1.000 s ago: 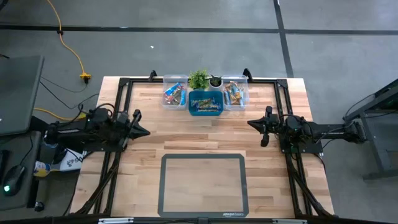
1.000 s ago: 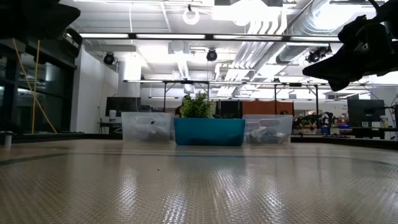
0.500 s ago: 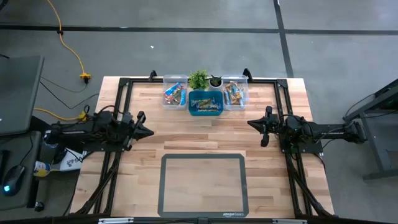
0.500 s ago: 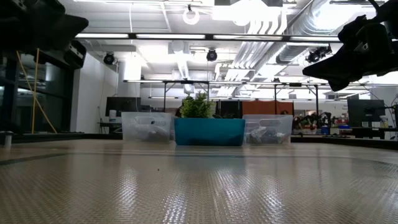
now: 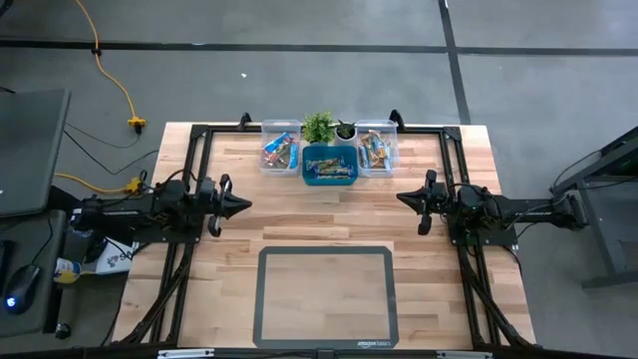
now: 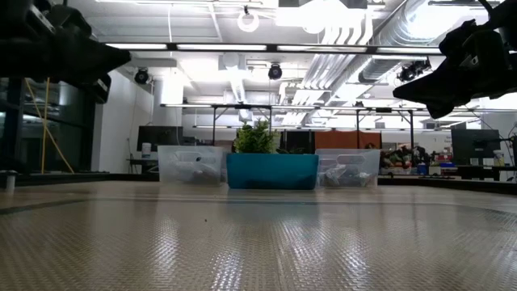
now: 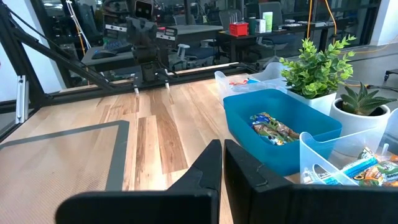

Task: Pick and place Granola Bars by type
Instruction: Return to Home Position

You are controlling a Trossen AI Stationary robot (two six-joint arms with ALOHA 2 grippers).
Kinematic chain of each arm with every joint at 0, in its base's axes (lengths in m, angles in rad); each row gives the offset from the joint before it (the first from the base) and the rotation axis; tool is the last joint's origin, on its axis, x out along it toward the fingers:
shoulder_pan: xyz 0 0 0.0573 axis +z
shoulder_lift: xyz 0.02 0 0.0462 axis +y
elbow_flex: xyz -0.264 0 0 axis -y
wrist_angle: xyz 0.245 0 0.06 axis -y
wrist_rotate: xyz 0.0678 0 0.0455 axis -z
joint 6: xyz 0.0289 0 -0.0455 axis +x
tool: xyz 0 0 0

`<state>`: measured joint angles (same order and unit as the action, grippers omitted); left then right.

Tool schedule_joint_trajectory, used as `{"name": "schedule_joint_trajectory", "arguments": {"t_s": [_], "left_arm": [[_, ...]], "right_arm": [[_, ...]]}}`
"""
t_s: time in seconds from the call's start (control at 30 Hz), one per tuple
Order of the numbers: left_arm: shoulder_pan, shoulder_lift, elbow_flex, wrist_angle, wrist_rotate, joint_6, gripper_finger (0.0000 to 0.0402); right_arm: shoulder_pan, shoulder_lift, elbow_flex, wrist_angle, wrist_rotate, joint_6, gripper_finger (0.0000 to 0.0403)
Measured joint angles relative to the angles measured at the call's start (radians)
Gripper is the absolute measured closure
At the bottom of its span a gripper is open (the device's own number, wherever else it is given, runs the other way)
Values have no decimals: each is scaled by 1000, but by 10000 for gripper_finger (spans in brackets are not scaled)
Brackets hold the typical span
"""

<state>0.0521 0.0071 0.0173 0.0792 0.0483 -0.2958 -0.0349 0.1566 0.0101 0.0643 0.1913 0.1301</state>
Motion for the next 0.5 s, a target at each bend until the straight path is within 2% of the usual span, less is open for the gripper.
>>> {"name": "schedule_joint_trajectory", "arguments": {"t_s": [0.17,0.3,0.5], "left_arm": [[0,0,-2,0,-91,60,401],[0,0,-3,-32,-103,173,401],[0,24,-3,-62,-112,161,401]], "right_arm": [[0,0,0,0,0,0,402],[0,0,0,0,0,0,402],[0,0,0,0,0,0,402]]}}
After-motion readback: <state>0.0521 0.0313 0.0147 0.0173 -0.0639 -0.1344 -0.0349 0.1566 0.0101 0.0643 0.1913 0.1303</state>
